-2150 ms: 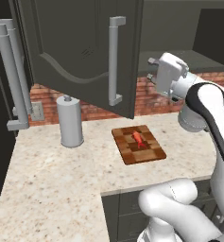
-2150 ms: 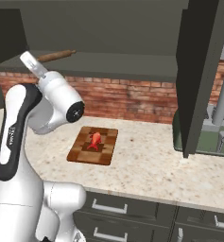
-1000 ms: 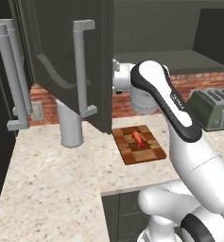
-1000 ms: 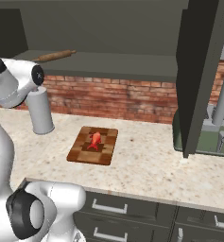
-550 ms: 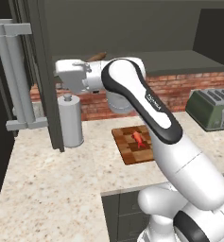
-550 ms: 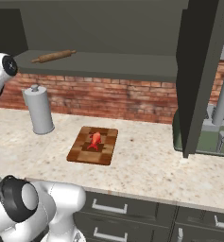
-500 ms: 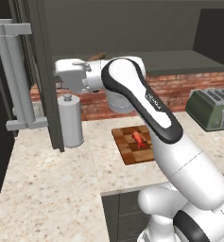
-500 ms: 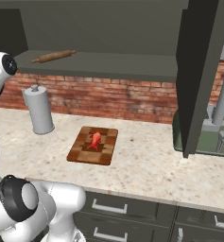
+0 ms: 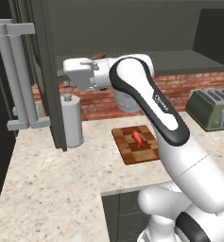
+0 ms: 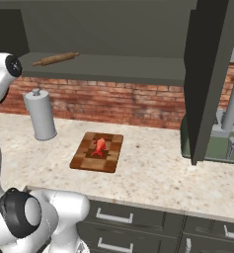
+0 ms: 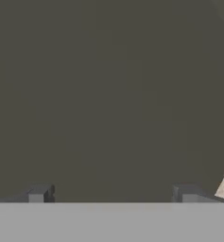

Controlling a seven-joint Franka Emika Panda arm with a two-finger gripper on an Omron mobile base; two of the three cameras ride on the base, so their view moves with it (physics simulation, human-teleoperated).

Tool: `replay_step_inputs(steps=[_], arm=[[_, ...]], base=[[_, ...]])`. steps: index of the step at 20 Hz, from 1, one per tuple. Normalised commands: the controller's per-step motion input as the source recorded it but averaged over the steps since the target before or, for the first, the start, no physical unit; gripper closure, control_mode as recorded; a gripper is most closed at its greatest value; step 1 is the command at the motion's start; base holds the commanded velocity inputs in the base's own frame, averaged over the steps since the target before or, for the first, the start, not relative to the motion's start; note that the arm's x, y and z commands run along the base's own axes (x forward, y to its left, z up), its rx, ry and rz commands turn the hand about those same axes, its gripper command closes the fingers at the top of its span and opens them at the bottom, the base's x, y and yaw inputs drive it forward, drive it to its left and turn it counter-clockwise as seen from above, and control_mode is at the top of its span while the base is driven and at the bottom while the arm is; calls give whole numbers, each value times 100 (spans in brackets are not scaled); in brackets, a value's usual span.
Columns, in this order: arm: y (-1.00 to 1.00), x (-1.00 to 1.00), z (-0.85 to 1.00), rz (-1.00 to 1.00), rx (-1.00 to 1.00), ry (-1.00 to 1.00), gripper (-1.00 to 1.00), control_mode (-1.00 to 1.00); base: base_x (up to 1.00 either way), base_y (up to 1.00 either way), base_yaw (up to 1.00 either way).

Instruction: Open the cabinet, retrieve the rolling pin, and place it next to the meat on the cutting board to prepare for tenderizing.

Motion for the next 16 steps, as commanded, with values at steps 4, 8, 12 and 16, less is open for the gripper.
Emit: replay_step_inputs(steps=[4, 8, 12, 16], arm=[[-45, -23, 0, -26, 0, -2, -100, -100], [-57, -6, 3, -35, 0, 0, -100, -100], [-67, 0, 16, -37, 0, 3, -100, -100], [-63, 7, 18, -35, 0, 8, -100, -100]], base=[[0, 0, 0], [0, 0, 0], [0, 0, 0], [0, 0, 0]])
